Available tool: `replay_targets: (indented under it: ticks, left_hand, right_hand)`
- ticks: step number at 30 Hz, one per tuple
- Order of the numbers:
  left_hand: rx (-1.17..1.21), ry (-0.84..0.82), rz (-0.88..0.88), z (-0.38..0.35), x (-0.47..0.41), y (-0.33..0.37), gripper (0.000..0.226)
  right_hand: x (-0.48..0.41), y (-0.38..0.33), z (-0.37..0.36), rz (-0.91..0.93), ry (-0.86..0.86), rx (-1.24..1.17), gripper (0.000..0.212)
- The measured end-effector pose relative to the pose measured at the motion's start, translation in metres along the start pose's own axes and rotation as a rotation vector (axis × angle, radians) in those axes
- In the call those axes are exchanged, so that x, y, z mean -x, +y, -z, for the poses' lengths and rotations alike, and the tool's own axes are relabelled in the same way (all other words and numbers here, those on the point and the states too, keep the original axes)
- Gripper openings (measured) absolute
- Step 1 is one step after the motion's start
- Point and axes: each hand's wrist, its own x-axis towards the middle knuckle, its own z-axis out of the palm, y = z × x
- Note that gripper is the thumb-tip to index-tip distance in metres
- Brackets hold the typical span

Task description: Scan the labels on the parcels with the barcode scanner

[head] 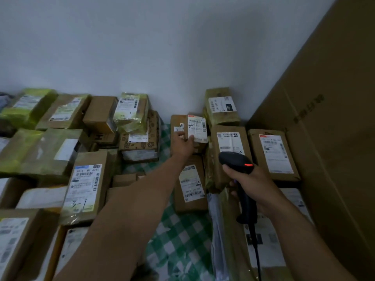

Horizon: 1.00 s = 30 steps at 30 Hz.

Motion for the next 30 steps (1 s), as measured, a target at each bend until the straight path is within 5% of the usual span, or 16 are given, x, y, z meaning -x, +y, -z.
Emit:
replay_targets:
  ticks: [6, 14, 26, 30]
  left_hand:
    - [0.156, -0.040, 0.131, 0.017, 0.012, 0.010, 0.047]
    - [0.342, -0.019, -0.045, 0.081, 0.111, 0.003, 0.065]
    - [0.256, -0.177, -0.202, 0.130, 0.265, -0.012, 0.109]
    - [0.184, -0.131, -0.261, 0.145, 0.289, -0.017, 0.093]
  right_hand:
    - [-0.001, -0.001, -0.005, -0.018, 0.003, 0.018, 0.026]
    - [0.022, -0.014, -0.007, 0.031, -0.005, 0.048, 0.037]
    - [0.156, -0.032, -0.035, 0.327, -0.131, -0.011, 0.025]
    - [0.181, -0.025, -0.044, 0.339, -0.144, 0.004, 0.029]
